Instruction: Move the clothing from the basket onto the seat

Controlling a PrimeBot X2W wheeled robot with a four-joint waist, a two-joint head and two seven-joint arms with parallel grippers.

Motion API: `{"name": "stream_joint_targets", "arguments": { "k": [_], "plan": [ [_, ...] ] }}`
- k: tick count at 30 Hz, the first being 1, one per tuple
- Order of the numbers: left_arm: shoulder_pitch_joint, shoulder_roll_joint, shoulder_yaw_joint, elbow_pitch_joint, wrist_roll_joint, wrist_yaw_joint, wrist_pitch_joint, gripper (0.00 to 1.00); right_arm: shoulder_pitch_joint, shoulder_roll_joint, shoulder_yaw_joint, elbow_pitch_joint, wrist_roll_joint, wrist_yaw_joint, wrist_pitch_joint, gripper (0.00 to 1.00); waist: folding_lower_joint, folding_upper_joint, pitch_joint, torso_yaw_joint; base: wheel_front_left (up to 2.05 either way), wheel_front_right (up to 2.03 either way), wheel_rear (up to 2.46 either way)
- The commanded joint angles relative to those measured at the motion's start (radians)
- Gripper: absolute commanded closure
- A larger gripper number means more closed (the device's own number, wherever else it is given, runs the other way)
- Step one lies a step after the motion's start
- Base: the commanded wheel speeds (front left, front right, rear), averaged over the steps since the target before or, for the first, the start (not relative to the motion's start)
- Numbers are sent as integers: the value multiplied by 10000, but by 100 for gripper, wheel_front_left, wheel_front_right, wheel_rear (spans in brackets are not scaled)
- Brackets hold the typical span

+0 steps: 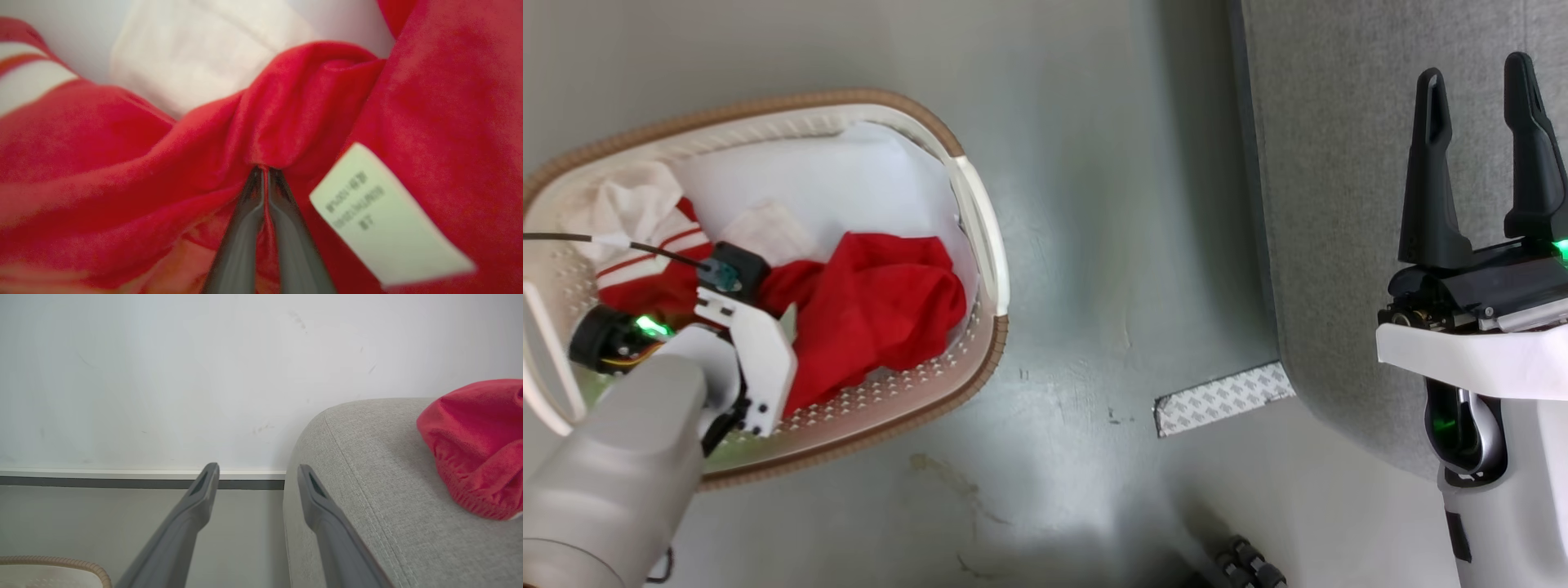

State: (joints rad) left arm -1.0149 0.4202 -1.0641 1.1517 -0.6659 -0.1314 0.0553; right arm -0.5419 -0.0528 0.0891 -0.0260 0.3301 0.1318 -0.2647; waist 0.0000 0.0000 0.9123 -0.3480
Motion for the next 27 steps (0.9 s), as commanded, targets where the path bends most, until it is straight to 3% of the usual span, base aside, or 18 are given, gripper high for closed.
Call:
{"name": "stream_joint_targets", "arguments": {
  "k": [1,16,27],
  "plan": [
    [93,-41,-28,-80,-247,20,-114,100,-40,38,-40,73,-117,-22,7,0,0,0,-158,97,0,0,0],
    [1188,-587,-1113,-736,-1680,18,-1666,100,565,32,-191,680,-631,-22,7,0,0,0,-2769,710,0,0,0],
    [1926,-1153,-1582,-1142,-2600,18,-2898,100,1237,-454,-158,1246,-473,-22,9,0,0,0,-4994,1201,0,0,0]
  ]
}}
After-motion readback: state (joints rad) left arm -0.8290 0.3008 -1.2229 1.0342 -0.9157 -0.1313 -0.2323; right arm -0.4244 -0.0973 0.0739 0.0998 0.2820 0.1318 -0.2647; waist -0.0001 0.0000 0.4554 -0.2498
